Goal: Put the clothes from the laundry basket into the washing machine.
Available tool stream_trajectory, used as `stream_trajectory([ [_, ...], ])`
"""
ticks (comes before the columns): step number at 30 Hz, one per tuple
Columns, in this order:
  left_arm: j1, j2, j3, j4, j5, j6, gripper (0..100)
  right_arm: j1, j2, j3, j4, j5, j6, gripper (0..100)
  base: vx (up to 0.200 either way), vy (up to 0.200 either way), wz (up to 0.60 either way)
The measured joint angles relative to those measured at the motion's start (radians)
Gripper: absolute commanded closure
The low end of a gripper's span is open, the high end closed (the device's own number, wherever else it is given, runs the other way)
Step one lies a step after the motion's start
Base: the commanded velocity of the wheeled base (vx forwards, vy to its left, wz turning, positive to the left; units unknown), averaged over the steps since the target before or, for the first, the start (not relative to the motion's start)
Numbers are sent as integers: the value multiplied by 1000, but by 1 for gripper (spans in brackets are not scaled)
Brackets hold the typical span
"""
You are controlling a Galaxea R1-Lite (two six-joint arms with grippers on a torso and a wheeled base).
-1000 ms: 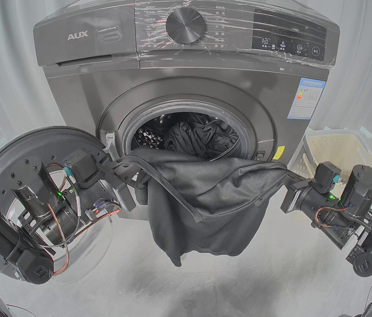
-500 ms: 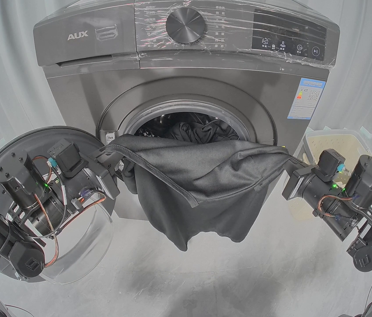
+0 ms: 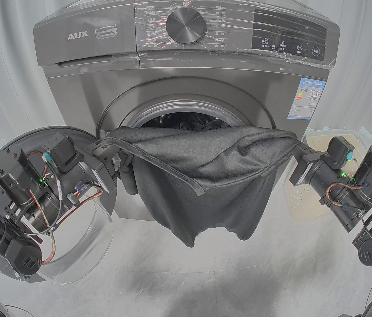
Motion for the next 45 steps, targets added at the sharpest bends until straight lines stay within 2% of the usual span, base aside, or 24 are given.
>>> stream_trajectory([
  [9,28,-19,2,0,-23,6,100,-1,-5,0,1,0,0,100,0,0,0],
  [25,25,-21,8,0,-24,6,100,3,-6,2,1,-1,1,100,0,0,0],
  [33,-28,-8,4,0,-13,4,100,50,3,55,4,-1,8,100,0,0,0],
  [39,-91,35,-18,0,9,3,100,104,45,81,1,-13,31,100,0,0,0],
  [43,-103,59,-28,-1,15,3,100,141,67,92,0,-20,46,100,0,0,0],
  [44,-105,63,-30,-1,15,3,100,153,73,95,0,-22,51,0,0,0,0],
  [45,-106,66,-32,-1,17,3,100,168,80,99,-1,-26,56,0,0,0,0],
])
